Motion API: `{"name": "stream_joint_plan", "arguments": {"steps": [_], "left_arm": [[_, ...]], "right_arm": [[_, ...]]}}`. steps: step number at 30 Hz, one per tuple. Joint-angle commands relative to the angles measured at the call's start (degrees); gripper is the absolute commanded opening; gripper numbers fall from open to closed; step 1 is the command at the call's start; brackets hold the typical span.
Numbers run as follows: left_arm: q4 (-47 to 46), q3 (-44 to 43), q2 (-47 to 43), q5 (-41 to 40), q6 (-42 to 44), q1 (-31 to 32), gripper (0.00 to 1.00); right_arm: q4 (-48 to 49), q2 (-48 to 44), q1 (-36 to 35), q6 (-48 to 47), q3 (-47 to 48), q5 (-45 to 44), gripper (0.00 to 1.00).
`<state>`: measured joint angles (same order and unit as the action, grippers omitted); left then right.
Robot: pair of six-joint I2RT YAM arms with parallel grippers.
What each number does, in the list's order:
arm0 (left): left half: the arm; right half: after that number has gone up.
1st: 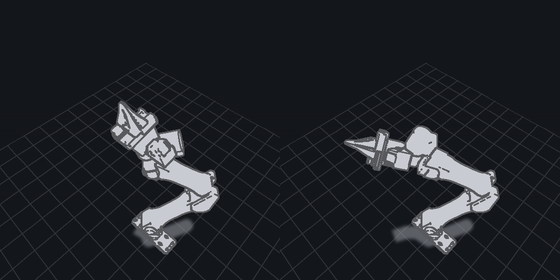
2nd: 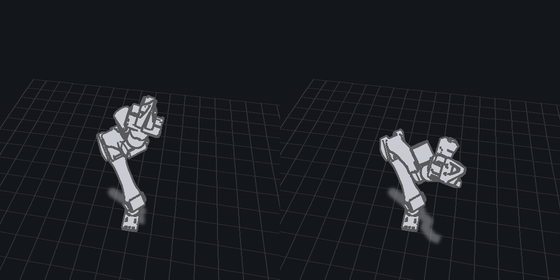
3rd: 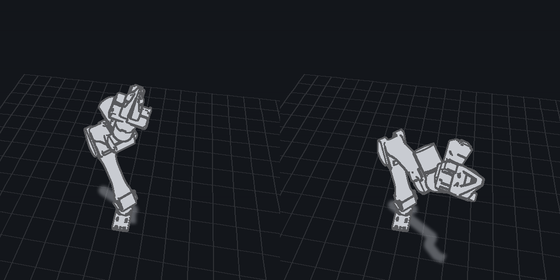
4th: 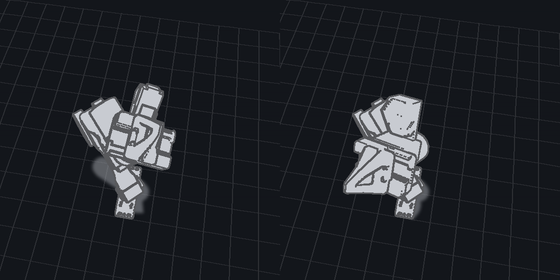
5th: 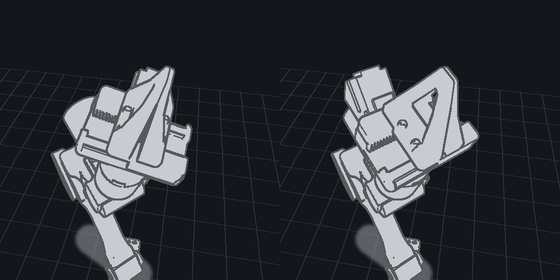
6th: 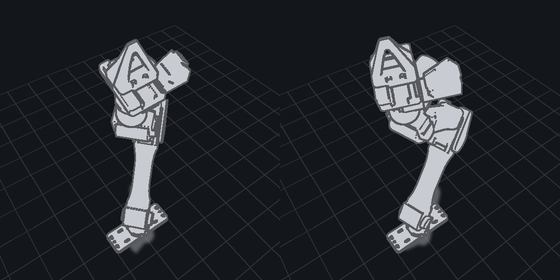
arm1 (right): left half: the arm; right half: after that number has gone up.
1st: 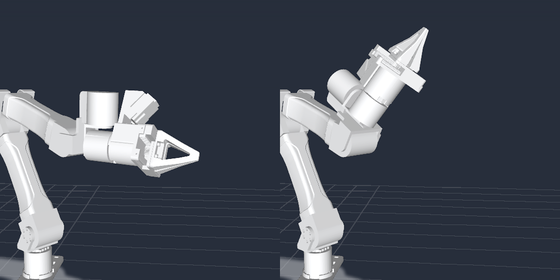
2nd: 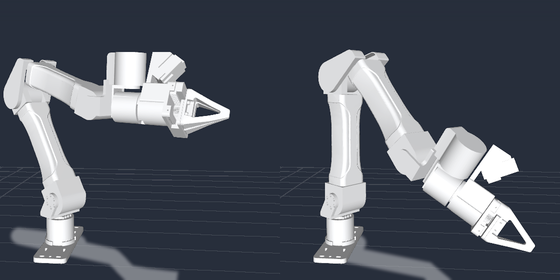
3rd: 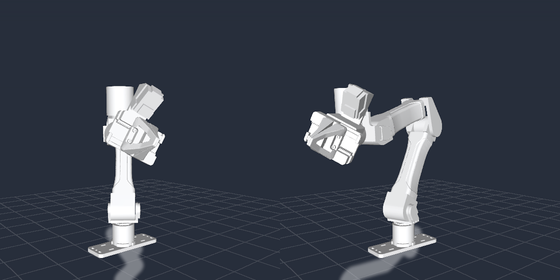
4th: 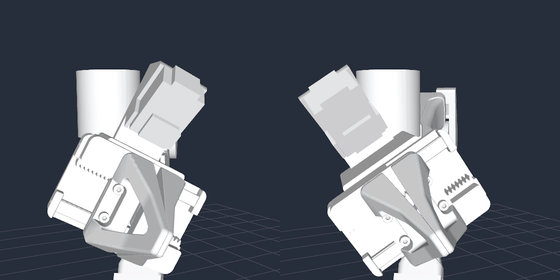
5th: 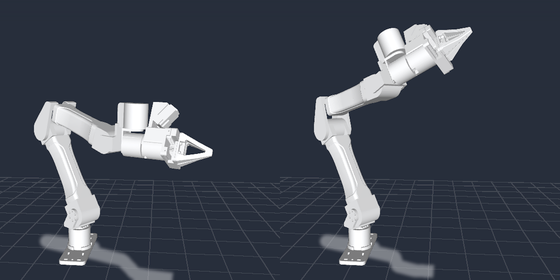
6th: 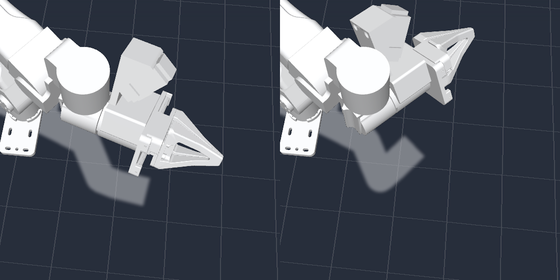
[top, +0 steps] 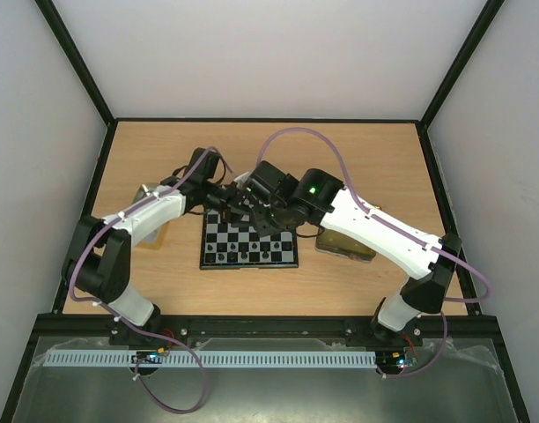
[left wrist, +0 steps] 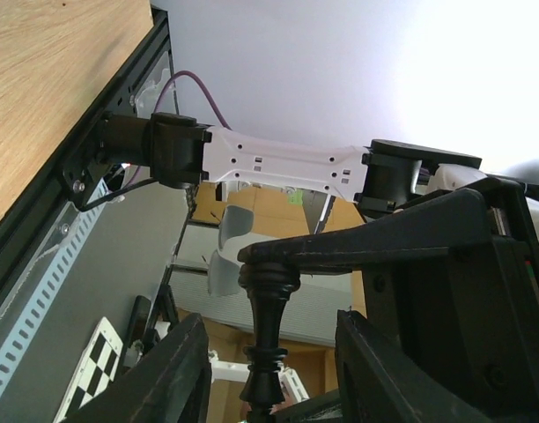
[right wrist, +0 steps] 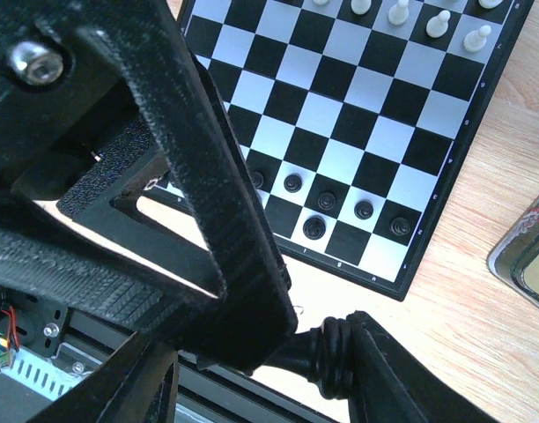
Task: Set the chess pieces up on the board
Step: Pick up the chess piece from the chessboard.
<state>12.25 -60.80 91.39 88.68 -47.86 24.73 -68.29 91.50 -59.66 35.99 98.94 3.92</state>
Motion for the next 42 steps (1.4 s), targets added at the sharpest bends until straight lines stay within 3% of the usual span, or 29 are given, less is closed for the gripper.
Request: {"name": "stream_joint_plan", "arguments": {"steps": [1,21,36,42], "left_arm": [[-1.57,1.17,-2.33,6.68,-1.86,0.4,0.39],[-2.61,2.39,-3.84,6.76,-2.42,1.88,0.21],[-3.99,3.14,-4.14,6.76,-3.38,2.91,0.21],[-4.08,3.03,-3.86,6.75,-3.38,3.43,0.15]], "right_arm": [[0.29,0.67,-0.32,-0.83,1.94,-1.55,0.41],[0.96,1.4,-0.29,-0.23,2.19,-1.46,0.41],[1.71,1.79,-0.36,-0.34,2.04,0.47,0.41],[2.08,1.9,-0.32,-0.49,1.58,0.46,0.41]]}}
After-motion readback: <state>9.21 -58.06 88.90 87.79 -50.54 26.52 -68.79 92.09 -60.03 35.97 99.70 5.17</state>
